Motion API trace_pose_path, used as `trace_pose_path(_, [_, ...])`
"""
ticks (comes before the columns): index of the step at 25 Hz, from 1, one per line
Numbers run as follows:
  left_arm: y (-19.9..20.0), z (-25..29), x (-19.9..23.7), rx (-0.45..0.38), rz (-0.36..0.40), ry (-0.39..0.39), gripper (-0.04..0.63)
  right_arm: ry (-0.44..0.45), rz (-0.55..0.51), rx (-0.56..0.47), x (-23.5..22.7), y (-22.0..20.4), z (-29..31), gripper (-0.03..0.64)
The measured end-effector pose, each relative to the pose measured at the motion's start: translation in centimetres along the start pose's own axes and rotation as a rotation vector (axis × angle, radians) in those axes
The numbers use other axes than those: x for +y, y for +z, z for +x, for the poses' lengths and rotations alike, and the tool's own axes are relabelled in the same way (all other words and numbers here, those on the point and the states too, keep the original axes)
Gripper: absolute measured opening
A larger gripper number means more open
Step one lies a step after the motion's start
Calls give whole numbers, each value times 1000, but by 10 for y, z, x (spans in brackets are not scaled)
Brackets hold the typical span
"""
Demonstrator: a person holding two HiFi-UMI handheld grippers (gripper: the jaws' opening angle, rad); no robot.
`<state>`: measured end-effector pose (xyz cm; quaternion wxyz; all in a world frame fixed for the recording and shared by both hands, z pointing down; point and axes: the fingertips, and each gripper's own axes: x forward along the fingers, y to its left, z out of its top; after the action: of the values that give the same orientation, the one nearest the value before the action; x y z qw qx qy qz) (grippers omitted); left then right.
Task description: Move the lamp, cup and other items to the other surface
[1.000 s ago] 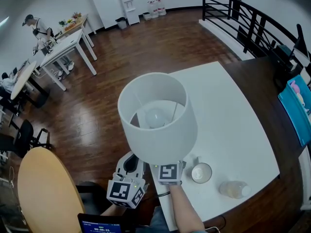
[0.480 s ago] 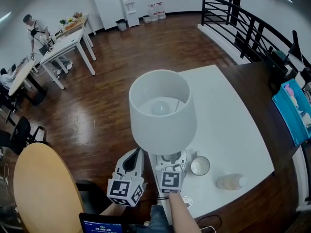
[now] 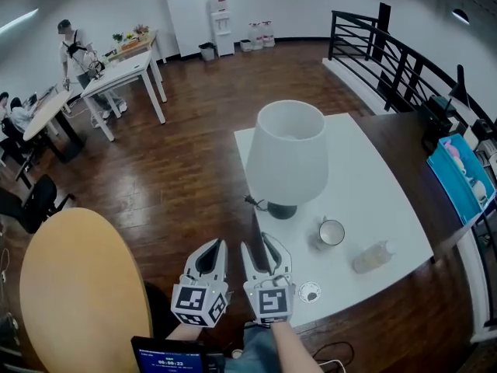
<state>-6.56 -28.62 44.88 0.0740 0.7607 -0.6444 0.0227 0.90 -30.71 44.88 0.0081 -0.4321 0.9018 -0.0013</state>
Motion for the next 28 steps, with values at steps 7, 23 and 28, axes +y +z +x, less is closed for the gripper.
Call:
trace_pose_path(7, [4, -84, 15, -27, 11, 46, 8, 157, -55, -28, 97, 40, -46, 29])
trace_pose_path(23, [29, -187, 40, -95, 8, 104, 8, 310, -24, 3, 205, 65, -89, 0])
trace_pose_path(28, [36, -196, 44, -116, -8, 108, 6, 315, -20, 4, 214, 70, -89, 0])
